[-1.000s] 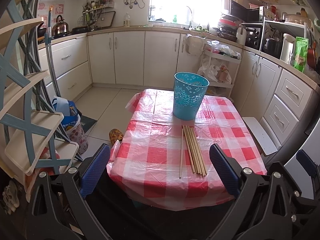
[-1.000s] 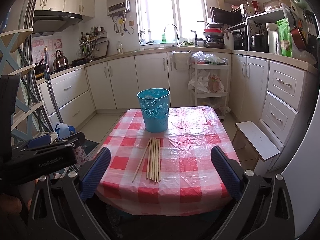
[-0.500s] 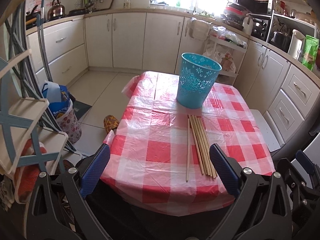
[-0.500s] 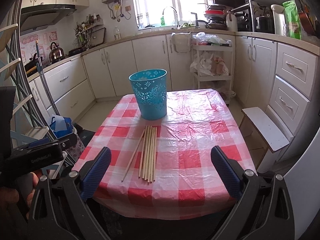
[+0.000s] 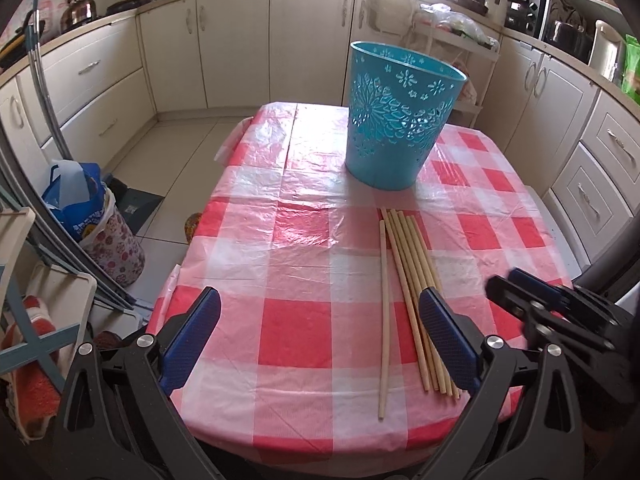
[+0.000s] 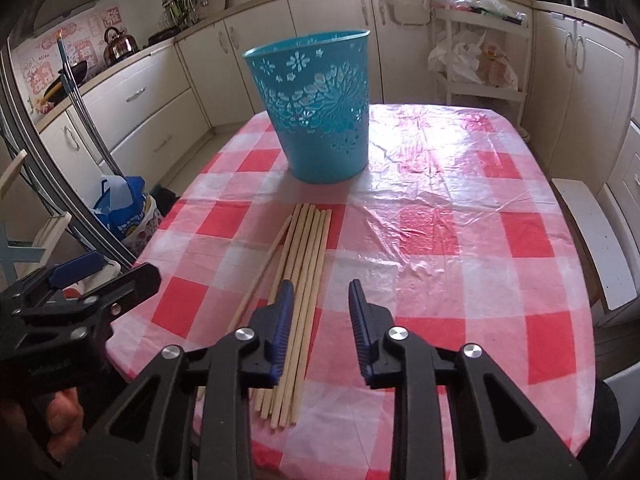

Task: Organize utensils
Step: 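Close the left tool on one chopstick while the right tool grasps another chopstick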

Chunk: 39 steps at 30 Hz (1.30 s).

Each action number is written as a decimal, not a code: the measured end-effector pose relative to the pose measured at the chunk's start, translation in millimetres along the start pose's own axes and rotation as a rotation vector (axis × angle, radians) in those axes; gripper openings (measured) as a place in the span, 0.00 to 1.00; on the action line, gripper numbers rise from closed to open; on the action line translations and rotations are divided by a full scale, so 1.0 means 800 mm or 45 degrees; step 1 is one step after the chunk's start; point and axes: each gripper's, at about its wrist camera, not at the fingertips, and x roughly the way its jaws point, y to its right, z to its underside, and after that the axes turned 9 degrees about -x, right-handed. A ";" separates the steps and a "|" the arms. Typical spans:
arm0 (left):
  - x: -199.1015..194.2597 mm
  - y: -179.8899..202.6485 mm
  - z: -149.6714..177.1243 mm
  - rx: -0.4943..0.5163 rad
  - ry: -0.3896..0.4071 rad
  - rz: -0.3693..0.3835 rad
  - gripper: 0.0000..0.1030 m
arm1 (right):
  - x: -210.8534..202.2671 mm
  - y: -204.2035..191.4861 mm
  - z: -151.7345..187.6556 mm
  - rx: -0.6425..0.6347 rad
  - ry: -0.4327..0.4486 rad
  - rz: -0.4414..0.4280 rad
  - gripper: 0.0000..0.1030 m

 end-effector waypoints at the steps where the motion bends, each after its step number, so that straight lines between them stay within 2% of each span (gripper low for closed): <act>1: 0.006 0.000 -0.001 -0.002 -0.007 -0.007 0.92 | 0.015 0.001 -0.004 -0.011 -0.019 0.002 0.21; 5: 0.026 -0.004 -0.006 -0.008 -0.034 -0.020 0.92 | 0.060 0.006 -0.016 -0.039 -0.084 0.012 0.14; 11: 0.048 -0.002 -0.011 -0.012 -0.065 -0.016 0.93 | 0.088 0.004 -0.024 -0.083 -0.120 0.005 0.13; 16: 0.071 0.010 -0.016 0.017 -0.079 -0.023 0.92 | 0.094 0.008 -0.027 -0.126 -0.133 0.038 0.09; 23: 0.109 0.029 -0.018 0.116 -0.120 -0.034 0.91 | 0.095 0.026 -0.029 -0.127 -0.147 0.017 0.06; 28: 0.128 0.042 -0.014 0.178 -0.146 -0.046 0.74 | 0.095 0.034 -0.031 -0.126 -0.161 -0.009 0.06; 33: 0.136 0.051 -0.010 0.215 -0.147 -0.032 0.64 | 0.098 0.028 -0.033 -0.156 -0.167 -0.006 0.06; 35: 0.136 0.055 -0.011 0.234 -0.147 -0.003 0.54 | 0.099 0.028 -0.034 -0.155 -0.164 -0.013 0.06; 36: 0.136 0.057 -0.011 0.241 -0.145 0.005 0.45 | 0.099 0.028 -0.034 -0.157 -0.162 -0.015 0.06; 37: 0.135 0.058 -0.012 0.247 -0.146 0.024 0.31 | 0.099 0.028 -0.034 -0.159 -0.163 -0.016 0.06; 39: 0.136 0.060 -0.015 0.249 -0.172 0.045 0.21 | 0.100 0.027 -0.036 -0.162 -0.179 -0.023 0.06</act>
